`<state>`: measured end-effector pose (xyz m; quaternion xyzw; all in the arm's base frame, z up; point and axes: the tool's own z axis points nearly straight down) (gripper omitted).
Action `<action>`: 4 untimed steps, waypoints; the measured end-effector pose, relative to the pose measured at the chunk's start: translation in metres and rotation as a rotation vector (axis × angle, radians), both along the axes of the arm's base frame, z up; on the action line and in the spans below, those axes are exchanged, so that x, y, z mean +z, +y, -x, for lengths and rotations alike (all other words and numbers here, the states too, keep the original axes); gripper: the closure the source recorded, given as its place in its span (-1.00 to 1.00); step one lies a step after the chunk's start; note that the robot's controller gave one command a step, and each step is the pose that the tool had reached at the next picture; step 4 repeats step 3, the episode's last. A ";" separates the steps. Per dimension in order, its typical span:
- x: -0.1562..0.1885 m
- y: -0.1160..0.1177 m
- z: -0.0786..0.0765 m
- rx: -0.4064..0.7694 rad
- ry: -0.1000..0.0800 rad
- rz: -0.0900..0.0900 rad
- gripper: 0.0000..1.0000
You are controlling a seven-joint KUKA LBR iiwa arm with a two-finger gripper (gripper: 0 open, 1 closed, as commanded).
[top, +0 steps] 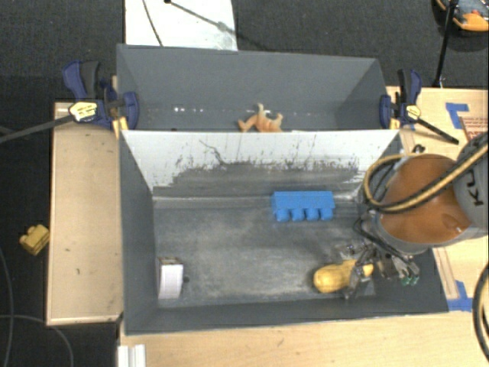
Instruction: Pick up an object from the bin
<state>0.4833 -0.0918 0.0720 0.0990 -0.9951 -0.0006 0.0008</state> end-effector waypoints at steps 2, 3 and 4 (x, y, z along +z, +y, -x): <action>0.000 0.000 0.000 0.003 0.000 0.000 1.00; 0.183 -0.025 -0.004 -0.029 -0.013 0.004 1.00; 0.183 -0.025 -0.004 -0.029 -0.013 0.004 1.00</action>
Offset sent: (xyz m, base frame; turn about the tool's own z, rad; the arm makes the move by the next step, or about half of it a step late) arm 0.0000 0.0000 0.0000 0.0000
